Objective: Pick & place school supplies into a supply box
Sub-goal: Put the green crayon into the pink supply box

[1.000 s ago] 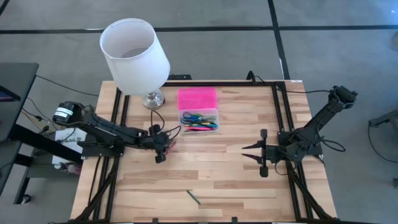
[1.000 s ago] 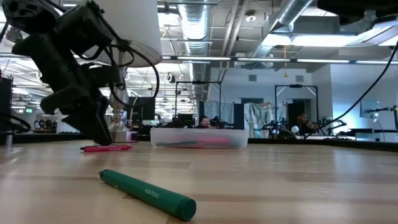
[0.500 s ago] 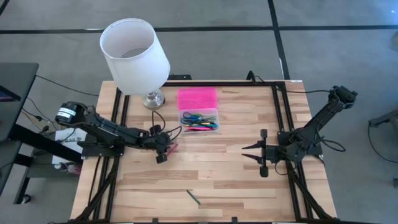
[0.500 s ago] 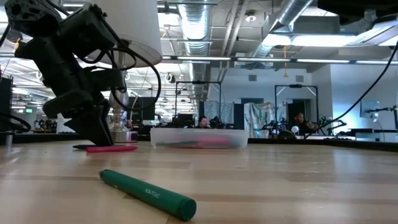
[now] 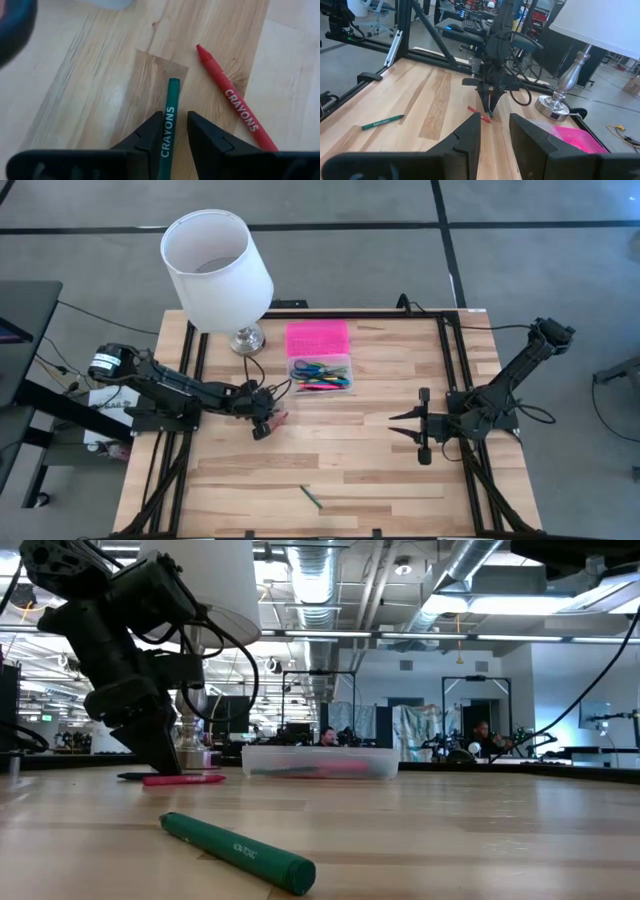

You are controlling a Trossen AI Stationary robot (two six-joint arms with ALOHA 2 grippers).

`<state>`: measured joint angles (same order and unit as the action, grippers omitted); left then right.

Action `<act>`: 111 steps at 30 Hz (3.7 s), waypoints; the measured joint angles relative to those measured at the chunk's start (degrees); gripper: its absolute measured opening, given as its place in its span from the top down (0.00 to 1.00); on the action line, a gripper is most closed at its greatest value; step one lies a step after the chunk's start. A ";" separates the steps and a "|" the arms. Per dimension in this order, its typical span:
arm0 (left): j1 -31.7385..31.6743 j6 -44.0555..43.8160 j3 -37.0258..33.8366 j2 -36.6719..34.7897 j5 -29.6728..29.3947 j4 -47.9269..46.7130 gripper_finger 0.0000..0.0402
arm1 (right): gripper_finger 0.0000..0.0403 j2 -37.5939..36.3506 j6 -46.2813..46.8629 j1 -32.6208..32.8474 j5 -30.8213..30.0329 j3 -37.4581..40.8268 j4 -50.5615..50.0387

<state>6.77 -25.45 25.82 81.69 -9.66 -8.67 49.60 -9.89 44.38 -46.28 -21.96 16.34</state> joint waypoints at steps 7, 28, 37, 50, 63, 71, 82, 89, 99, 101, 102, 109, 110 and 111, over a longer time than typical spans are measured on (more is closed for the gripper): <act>-0.62 1.52 2.23 0.39 0.88 -3.52 0.85 | 0.76 0.00 0.50 0.00 0.00 0.00 -0.94; -0.53 3.40 5.39 0.43 0.77 -7.80 0.95 | 0.76 0.00 0.48 0.00 -0.02 0.00 -0.92; -0.31 6.46 10.47 0.52 -1.23 -8.95 0.97 | 0.76 0.00 0.48 0.00 -0.02 0.00 -1.09; -2.69 17.36 18.58 0.42 -9.02 -5.16 0.97 | 0.76 0.00 0.48 0.00 -0.02 0.00 -1.11; -12.33 26.29 19.42 5.23 -3.67 10.67 0.97 | 0.76 -0.04 0.48 0.00 -0.04 0.00 -1.78; -16.02 27.45 19.40 13.05 0.05 17.52 0.97 | 0.76 -0.02 0.87 0.00 -0.04 0.00 -2.60; -16.79 27.98 19.42 14.12 1.01 20.86 0.94 | 0.76 -0.02 1.09 0.00 -0.04 0.02 -3.45; -16.79 27.87 19.42 14.12 0.36 20.83 0.74 | 0.76 0.00 1.56 0.00 -0.04 0.02 -3.50; -14.11 31.71 19.44 13.99 1.87 22.61 0.59 | 0.76 0.42 3.93 -0.08 0.75 0.00 -3.89; -12.66 33.04 19.44 13.33 1.85 22.04 0.59 | 0.76 1.44 4.60 -0.34 3.19 0.00 -3.93; -11.78 33.42 19.45 12.84 1.80 21.86 0.59 | 0.76 2.05 5.08 -0.56 4.71 0.02 -3.93; -3.88 33.12 19.48 6.21 0.41 13.93 0.63 | 0.76 9.99 5.92 -3.75 10.91 0.02 -0.18; -2.37 32.60 19.48 5.38 -0.37 13.01 0.63 | 0.76 11.38 5.92 -4.37 10.97 0.02 1.33; -0.70 32.40 19.03 4.43 -1.22 12.47 0.64 | 0.76 12.73 5.92 -5.02 11.00 0.01 2.92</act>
<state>6.08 6.95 44.84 86.12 -10.88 3.80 62.34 -3.97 39.36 -35.29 -21.94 19.26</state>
